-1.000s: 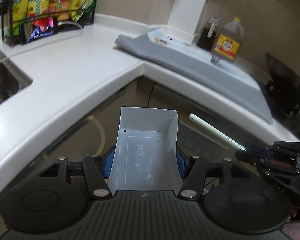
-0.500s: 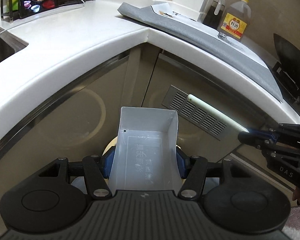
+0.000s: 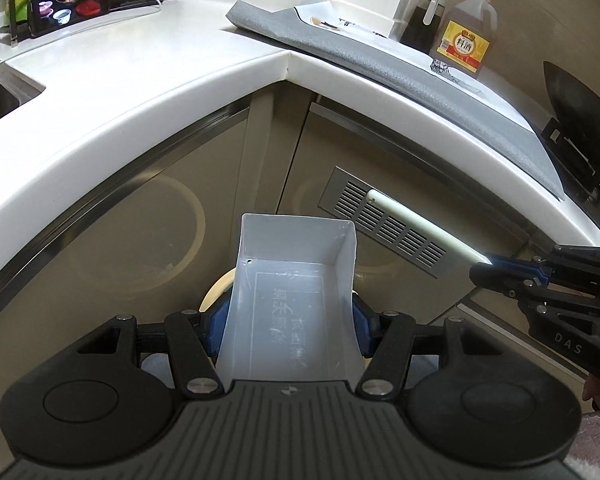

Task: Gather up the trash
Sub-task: 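Carry the container and toothbrush off the mat down toward the bin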

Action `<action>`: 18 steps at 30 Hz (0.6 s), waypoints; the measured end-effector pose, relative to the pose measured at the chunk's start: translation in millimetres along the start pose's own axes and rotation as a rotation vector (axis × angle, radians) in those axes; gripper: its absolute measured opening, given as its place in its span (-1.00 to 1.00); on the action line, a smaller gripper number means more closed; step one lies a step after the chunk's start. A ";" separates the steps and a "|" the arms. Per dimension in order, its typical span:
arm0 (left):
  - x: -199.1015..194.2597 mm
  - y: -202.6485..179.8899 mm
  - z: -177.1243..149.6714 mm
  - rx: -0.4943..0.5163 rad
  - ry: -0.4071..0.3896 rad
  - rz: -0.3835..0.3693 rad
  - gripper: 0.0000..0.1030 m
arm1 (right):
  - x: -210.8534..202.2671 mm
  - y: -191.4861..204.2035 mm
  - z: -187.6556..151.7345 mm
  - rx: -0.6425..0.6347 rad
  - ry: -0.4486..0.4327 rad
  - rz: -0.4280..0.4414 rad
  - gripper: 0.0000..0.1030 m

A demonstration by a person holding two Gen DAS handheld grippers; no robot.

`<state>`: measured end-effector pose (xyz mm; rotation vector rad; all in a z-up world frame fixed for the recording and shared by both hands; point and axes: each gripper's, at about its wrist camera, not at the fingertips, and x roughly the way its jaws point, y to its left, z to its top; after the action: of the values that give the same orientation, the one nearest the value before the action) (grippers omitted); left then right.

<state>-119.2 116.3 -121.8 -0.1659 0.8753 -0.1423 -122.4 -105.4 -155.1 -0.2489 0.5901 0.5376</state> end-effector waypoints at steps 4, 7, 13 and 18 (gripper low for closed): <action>0.8 -1.7 -0.6 0.000 0.001 0.001 0.25 | 1.9 0.8 0.7 0.002 0.004 0.000 -0.79; 2.8 -2.1 -1.3 0.000 0.004 0.001 0.25 | 3.3 1.4 0.8 0.002 0.008 0.000 -0.79; 8.1 -1.0 -1.3 -0.007 0.014 0.002 0.25 | 8.2 -0.3 0.7 0.003 0.019 0.003 -0.79; 15.7 -0.5 -0.9 -0.016 0.027 0.002 0.25 | 13.8 -0.8 1.2 -0.001 0.023 0.000 -0.79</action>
<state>-109.9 112.8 -134.1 -0.1789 0.9034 -0.1361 -111.8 -99.9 -162.1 -0.2563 0.6120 0.5361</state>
